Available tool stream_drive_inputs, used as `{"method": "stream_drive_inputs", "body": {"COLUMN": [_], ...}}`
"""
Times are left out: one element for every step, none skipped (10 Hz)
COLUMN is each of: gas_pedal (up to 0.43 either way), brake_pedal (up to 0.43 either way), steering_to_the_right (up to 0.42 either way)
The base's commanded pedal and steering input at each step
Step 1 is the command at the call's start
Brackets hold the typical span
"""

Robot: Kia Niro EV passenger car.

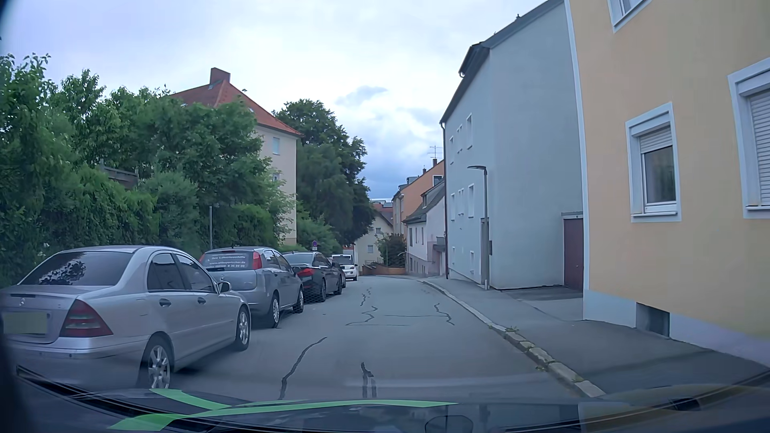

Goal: Follow the waypoints while adhering to traffic rules and regulations

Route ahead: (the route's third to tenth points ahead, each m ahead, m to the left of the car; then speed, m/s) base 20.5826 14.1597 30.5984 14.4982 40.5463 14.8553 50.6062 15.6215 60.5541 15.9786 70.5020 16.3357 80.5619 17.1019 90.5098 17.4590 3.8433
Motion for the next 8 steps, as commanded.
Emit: {"method": "stream_drive_inputs", "body": {"gas_pedal": [0.000,0.000,0.000,0.000,0.000,0.000,0.000,0.000], "brake_pedal": [0.000,0.000,0.000,0.000,0.000,0.000,0.000,0.000], "steering_to_the_right": [-0.065,-0.065,-0.064,-0.061,-0.051,-0.037,-0.026,-0.019]}}
